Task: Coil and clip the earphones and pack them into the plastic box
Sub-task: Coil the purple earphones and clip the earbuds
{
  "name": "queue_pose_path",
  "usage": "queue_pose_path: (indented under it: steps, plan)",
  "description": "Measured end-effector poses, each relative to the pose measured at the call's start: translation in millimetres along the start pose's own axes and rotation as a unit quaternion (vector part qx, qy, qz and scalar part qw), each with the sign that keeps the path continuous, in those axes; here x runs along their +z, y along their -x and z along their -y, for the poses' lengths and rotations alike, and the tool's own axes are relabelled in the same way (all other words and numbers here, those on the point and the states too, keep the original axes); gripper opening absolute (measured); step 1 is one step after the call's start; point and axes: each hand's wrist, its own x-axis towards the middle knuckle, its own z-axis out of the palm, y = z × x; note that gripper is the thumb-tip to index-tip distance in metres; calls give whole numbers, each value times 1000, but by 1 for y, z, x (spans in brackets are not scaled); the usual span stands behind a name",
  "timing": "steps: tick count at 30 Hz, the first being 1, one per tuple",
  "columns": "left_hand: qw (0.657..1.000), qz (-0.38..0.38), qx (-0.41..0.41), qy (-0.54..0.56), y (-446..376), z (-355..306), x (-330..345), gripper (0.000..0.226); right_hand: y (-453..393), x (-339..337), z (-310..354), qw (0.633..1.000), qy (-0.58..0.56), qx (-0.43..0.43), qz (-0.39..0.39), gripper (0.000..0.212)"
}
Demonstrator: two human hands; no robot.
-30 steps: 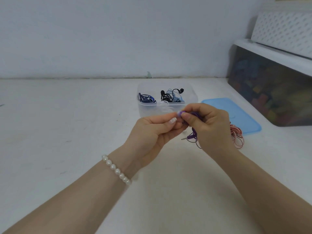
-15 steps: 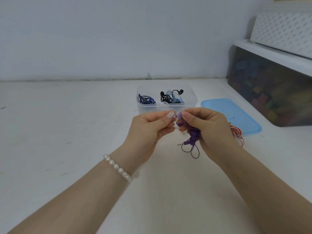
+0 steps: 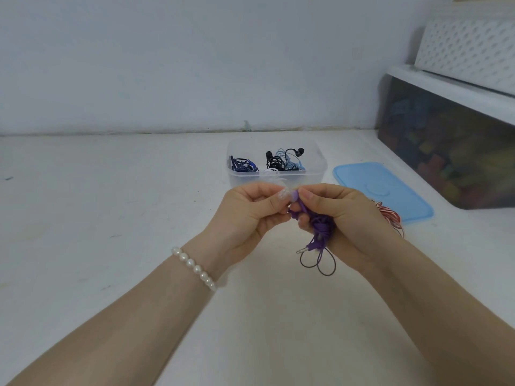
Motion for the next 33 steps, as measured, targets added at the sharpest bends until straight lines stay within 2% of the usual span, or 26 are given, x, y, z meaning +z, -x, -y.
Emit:
queue_pose_path:
  steps: [3,8,14,19,23,26,29,31,33]
  plan:
    - [998,-2,51,-37,-1,1,0,10,0,2,0,999,-38,24,-3,10]
    - [991,3,93,-95,-1,2,-2,18,-1,3,-2,997,-66,48,-6,10]
    - [995,25,44,-92,-2,1,-6,19,-2,3,-4,997,-49,60,-14,10]
    - [991,-26,37,-123,-3,2,-6,27,-4,4,-3,996,-85,38,-10,12]
    - [992,34,-20,-116,0,1,-7,37,-4,-1,-3,990,-128,53,5,13]
    - [993,62,-21,-94,1,1,-8,30,-5,-5,-4,989,-137,62,4,14]
    - [997,16,-23,-67,-1,1,-10,17,-6,-5,-5,990,-129,52,-14,15]
    - [997,-1,-26,-72,-1,1,-10,15,-7,-4,-8,993,-101,47,-43,5]
    - [995,-6,-26,-95,-1,2,-11,13,-8,-4,-11,995,-48,43,-75,15]
